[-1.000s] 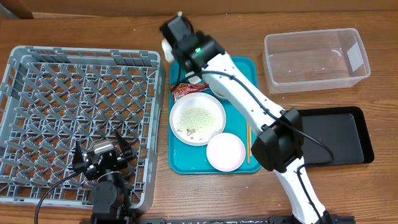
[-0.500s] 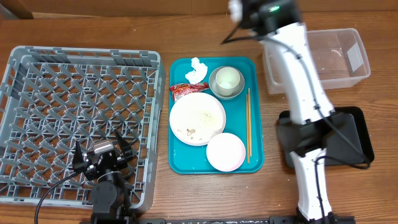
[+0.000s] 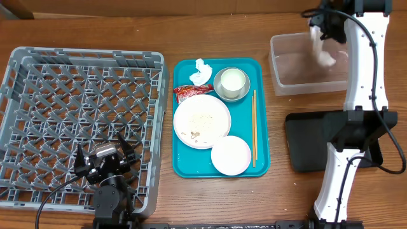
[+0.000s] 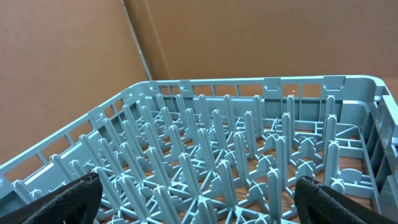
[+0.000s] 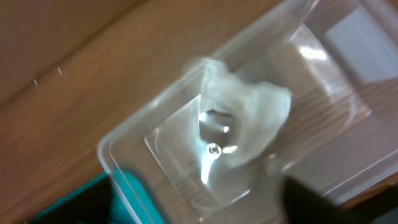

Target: Sort waste into correct bins and load items into the dishwasher

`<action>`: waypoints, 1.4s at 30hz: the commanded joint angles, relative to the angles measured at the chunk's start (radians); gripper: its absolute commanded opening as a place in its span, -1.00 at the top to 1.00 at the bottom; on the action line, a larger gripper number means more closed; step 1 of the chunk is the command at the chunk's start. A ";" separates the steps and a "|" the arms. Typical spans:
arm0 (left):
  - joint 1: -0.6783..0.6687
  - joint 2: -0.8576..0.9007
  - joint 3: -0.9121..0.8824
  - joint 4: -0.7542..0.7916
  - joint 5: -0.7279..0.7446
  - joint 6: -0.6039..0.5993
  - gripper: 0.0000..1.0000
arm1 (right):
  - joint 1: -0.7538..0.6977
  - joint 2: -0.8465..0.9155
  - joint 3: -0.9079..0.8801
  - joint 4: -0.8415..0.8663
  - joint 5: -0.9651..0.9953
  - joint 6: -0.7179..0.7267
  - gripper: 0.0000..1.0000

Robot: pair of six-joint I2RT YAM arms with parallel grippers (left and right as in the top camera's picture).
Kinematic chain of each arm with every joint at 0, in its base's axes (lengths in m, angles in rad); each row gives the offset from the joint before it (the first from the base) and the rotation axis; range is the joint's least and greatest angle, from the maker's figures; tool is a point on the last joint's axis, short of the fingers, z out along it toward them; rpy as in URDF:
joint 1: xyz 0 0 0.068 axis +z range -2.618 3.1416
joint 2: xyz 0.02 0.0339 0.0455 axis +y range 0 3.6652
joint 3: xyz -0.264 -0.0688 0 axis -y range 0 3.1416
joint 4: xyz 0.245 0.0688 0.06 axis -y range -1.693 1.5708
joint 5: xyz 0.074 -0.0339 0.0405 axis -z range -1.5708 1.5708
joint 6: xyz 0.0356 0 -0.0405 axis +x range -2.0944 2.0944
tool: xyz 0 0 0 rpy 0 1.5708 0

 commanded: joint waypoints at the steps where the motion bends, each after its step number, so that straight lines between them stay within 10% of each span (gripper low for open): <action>1: -0.006 -0.006 -0.003 -0.001 -0.013 0.014 -1.00 | 0.005 -0.012 -0.043 0.005 -0.095 0.009 -0.96; 9: -0.006 -0.006 -0.003 -0.001 -0.013 0.014 -1.00 | 0.103 -0.012 -0.053 0.121 -0.445 -0.254 -1.00; 28: -0.006 -0.006 -0.003 -0.001 -0.013 0.015 -1.00 | 0.553 -0.008 -0.454 0.705 0.135 -0.254 -0.77; 42: -0.006 -0.006 -0.003 -0.001 -0.013 0.014 -1.00 | 0.573 0.002 -0.618 0.796 0.058 -0.259 -0.30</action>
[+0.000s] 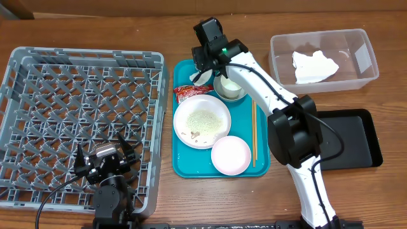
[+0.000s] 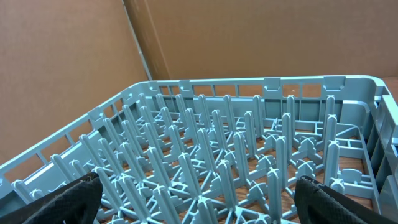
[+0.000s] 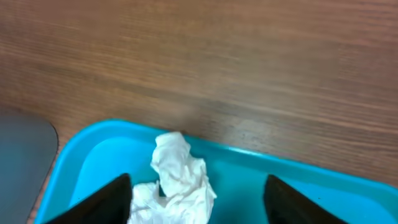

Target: Sort waste into correct bins and load items into the dishwasher

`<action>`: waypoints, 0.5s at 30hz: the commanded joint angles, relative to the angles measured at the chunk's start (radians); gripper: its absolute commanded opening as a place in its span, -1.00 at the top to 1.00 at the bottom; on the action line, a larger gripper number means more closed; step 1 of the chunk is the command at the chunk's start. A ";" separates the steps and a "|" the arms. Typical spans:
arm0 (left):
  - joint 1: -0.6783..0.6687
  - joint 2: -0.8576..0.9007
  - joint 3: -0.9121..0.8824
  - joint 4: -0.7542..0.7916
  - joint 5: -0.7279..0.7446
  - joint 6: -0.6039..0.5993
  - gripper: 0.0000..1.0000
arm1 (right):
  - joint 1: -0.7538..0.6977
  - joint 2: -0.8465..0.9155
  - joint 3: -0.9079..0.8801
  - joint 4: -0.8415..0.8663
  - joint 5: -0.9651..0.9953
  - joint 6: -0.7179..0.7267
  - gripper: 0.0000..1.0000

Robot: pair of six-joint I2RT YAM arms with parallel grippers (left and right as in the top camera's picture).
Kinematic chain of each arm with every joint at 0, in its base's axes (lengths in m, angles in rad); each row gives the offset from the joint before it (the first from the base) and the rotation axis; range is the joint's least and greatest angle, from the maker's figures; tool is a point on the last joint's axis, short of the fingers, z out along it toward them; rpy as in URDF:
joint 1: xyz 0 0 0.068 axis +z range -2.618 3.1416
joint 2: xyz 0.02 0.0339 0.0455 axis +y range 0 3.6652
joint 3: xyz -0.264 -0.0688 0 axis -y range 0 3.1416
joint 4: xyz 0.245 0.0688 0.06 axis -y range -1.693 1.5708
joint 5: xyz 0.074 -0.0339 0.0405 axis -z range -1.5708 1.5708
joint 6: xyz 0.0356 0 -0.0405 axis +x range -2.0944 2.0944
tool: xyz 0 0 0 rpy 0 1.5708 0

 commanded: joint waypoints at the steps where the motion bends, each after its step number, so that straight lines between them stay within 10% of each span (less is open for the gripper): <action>1: -0.006 -0.006 -0.003 -0.001 -0.013 0.014 -1.00 | 0.002 0.001 -0.009 -0.012 -0.031 -0.003 -0.29; 6: -0.006 -0.006 -0.003 -0.001 -0.013 0.014 -1.00 | 0.003 0.001 0.014 -0.090 -0.185 -0.003 -0.69; 15: -0.006 -0.006 -0.003 -0.001 -0.013 0.014 -1.00 | 0.011 0.002 0.019 -0.059 -0.239 -0.003 -0.59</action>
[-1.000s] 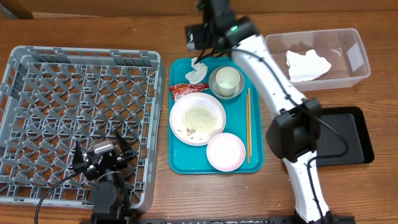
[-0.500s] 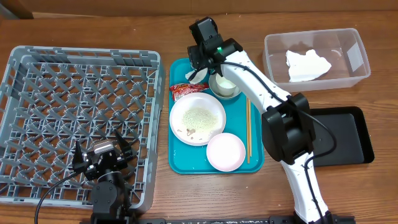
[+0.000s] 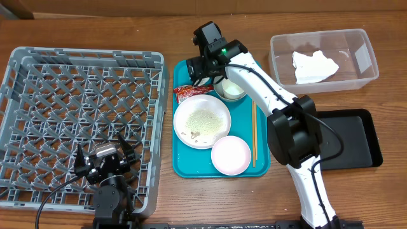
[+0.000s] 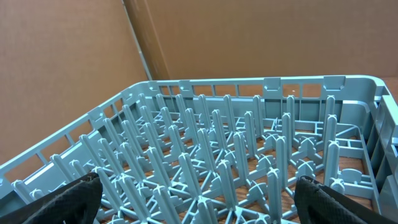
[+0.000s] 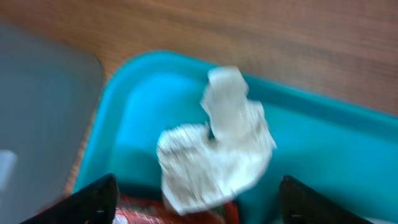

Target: Sort waste into correct bins and load items into the dishwasher

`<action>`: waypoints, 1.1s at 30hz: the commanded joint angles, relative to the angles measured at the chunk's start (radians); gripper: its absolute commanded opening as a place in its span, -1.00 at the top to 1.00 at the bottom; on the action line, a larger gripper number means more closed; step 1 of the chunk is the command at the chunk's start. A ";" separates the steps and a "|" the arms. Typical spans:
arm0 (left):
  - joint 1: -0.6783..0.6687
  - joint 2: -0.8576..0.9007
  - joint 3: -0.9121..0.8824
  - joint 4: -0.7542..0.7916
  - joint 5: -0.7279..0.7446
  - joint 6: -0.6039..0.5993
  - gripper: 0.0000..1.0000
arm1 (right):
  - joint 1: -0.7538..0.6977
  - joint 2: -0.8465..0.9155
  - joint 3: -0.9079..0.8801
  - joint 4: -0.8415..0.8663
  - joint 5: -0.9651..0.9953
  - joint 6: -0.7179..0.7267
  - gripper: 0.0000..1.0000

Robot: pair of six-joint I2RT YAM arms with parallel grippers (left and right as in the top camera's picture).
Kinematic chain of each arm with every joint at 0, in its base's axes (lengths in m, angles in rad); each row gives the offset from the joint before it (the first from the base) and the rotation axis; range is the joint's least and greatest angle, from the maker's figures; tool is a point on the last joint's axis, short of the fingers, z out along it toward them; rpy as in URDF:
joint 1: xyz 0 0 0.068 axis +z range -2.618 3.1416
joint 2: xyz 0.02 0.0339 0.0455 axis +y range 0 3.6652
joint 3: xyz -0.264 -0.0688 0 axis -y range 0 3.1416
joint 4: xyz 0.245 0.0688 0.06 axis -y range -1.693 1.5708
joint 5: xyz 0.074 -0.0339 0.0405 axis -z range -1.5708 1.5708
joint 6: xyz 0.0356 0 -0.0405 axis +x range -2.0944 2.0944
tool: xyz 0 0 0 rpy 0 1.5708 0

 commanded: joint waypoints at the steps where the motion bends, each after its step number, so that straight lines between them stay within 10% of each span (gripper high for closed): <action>1: -0.006 -0.006 -0.003 -0.001 -0.013 0.014 -1.00 | 0.012 0.002 0.020 0.052 -0.017 0.006 -0.54; 25: -0.006 -0.006 -0.003 -0.001 -0.013 0.014 -1.00 | 0.071 0.161 0.018 0.140 0.312 -0.008 -0.40; 33: -0.006 -0.006 -0.003 -0.001 -0.013 0.014 -1.00 | 0.076 0.158 0.042 0.121 0.312 -0.018 0.68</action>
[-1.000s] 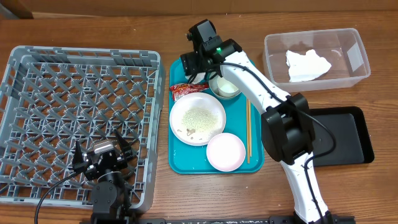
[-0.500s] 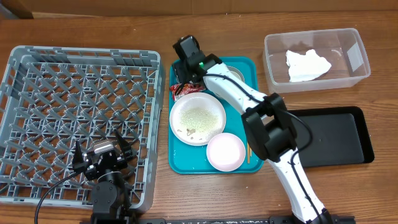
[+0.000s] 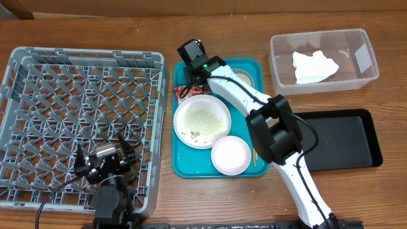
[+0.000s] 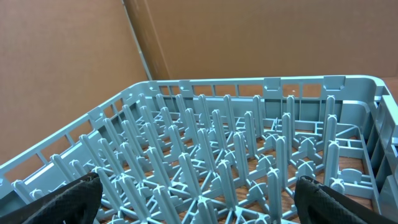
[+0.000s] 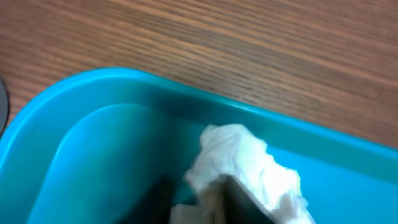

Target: Sort waste into correct bins and load items into the dishwasher

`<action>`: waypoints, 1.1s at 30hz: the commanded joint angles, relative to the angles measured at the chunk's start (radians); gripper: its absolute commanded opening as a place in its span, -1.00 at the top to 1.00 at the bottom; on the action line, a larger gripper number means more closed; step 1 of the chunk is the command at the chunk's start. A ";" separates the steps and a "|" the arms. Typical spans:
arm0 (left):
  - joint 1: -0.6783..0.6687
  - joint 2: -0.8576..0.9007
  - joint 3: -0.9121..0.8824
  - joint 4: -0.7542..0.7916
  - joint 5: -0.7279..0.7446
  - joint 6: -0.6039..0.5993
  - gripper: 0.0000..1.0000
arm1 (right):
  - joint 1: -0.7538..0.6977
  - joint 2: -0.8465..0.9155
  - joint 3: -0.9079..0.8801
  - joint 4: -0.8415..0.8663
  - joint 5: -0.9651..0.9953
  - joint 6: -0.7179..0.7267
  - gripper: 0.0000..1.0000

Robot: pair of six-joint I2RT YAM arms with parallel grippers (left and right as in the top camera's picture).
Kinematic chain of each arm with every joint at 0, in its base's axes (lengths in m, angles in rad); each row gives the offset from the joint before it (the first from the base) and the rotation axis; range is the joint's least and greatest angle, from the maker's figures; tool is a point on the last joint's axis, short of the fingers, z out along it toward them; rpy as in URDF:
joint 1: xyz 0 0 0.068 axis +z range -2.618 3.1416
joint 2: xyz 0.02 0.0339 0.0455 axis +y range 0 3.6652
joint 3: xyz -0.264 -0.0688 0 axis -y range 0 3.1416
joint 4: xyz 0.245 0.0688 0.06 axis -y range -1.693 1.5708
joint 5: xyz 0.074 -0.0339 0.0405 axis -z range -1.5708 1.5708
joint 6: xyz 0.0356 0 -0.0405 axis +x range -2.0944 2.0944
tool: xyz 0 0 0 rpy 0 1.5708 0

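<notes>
A crumpled white tissue [image 5: 249, 165] lies in the far left corner of the teal tray [image 3: 262, 111]. My right gripper [image 5: 199, 202] is down on it, fingers closed in with tissue between them; from overhead the right gripper [image 3: 197, 75] hides it. A red wrapper [image 3: 183, 93], a crumbed white plate [image 3: 202, 121], a small white dish [image 3: 231, 154] and a metal cup [image 3: 245, 77] share the tray. Another tissue [image 3: 315, 65] sits in the clear bin [image 3: 365, 38]. My left gripper [image 4: 199, 205] rests open over the grey dish rack [image 3: 76, 114].
A black bin [image 3: 346, 140] lies at the right, in front of the clear bin. My right arm crosses the tray's right side and covers most of the chopsticks. The rack's upright pegs [image 4: 230, 143] fill the left wrist view.
My right gripper was open just above the tissue on the tray. Now it is down in the tray's corner with its fingers drawn in on the tissue. The left arm is unchanged.
First my right gripper was over the clear bin with a tissue below it. Then that tissue lay in the bin and the gripper was open at the tray's far left corner, over a second tissue. It stayed open there, and now it is shut on that tissue.
</notes>
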 commanded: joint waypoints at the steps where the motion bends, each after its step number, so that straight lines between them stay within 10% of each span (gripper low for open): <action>1: -0.006 -0.006 -0.003 -0.001 -0.013 0.014 -1.00 | -0.002 0.002 0.037 -0.016 0.018 0.000 0.80; 20: -0.006 -0.006 -0.003 -0.001 -0.013 0.014 -1.00 | -0.108 -0.161 0.389 -0.235 0.181 0.051 0.93; 33: -0.006 -0.006 -0.003 -0.001 -0.013 0.014 -1.00 | -0.451 -0.225 0.433 -0.526 0.188 0.282 0.93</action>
